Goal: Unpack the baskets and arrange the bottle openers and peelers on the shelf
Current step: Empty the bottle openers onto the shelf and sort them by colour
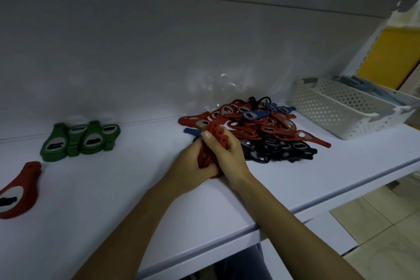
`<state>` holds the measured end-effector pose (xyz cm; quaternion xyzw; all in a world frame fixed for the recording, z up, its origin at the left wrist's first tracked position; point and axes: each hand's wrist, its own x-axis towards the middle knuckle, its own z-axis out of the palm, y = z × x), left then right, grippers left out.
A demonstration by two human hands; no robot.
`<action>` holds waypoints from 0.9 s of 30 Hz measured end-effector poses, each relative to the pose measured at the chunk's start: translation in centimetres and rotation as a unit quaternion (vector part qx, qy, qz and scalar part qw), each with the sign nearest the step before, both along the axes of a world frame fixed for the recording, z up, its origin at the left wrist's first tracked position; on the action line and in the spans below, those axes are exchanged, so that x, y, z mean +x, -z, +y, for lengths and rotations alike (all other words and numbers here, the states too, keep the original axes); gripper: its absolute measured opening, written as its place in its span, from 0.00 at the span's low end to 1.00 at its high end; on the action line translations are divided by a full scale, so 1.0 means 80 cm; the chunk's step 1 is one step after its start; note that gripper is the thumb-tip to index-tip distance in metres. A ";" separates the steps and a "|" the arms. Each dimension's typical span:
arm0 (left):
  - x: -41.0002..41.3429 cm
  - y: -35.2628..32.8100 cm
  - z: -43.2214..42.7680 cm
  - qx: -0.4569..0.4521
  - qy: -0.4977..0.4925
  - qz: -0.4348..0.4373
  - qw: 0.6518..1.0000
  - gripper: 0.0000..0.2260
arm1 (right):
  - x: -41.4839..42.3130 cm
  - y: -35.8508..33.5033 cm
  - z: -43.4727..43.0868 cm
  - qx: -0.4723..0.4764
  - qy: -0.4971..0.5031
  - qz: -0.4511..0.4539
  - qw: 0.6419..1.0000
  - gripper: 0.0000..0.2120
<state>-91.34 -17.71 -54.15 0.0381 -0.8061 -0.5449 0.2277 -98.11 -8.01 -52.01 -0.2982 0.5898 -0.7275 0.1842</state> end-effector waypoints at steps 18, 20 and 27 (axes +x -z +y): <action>0.083 -0.017 -0.006 -0.145 -0.159 -0.064 0.974 0.17 | 0.066 -0.024 -0.044 -0.066 -0.062 -0.273 0.958 0.07; 0.103 -0.022 -0.011 -0.163 -0.210 -0.036 0.963 0.22 | 0.076 -0.035 -0.053 -0.125 -0.103 -0.408 0.898 0.10; 0.183 -0.046 -0.061 -0.231 -0.248 -0.057 0.939 0.18 | 0.133 -0.026 -0.079 -0.043 -0.159 -0.393 0.905 0.12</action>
